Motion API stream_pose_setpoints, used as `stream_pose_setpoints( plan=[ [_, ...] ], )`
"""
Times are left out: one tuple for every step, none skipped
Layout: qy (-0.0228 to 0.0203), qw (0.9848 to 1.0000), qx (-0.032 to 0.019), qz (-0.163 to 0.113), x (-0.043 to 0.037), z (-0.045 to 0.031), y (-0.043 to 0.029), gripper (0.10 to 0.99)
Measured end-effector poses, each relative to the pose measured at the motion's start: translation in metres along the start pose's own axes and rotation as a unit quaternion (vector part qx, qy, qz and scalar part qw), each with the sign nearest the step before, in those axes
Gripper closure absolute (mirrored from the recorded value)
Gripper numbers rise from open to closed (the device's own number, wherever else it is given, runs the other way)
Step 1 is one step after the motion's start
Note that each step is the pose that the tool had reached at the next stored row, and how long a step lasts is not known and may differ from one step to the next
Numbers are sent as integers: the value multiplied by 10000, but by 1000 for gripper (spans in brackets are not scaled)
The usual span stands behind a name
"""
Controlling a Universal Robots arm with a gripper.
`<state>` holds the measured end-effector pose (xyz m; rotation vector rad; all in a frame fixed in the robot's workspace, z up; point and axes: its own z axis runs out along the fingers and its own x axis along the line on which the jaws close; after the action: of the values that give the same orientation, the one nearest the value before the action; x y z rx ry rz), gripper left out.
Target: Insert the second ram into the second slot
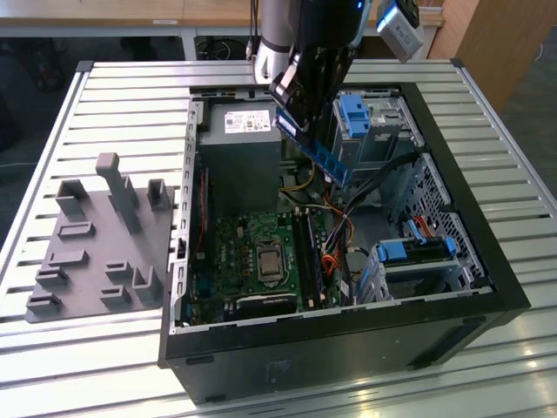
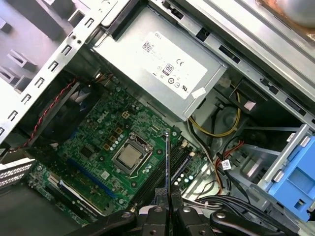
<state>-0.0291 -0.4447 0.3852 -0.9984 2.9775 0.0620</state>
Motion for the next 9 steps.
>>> stream_pose_setpoints(
  plan=[
    [-1, 10000, 0, 27, 0, 0, 0, 949],
    [-2, 10000, 1, 55, 0, 0, 0, 949],
    [-3, 10000, 1, 81, 0, 0, 0, 949],
    [-4, 9999, 1, 108, 0, 0, 0, 949],
    [-5, 9999, 2, 136, 0, 0, 0, 949],
    [-6, 9999, 2, 162, 0, 0, 0, 949],
    [-7, 9998, 2, 183, 0, 0, 0, 949],
    [-8, 9998, 3, 201, 0, 0, 0, 949],
    [-9, 9998, 3, 221, 0, 0, 0, 949]
  ],
)
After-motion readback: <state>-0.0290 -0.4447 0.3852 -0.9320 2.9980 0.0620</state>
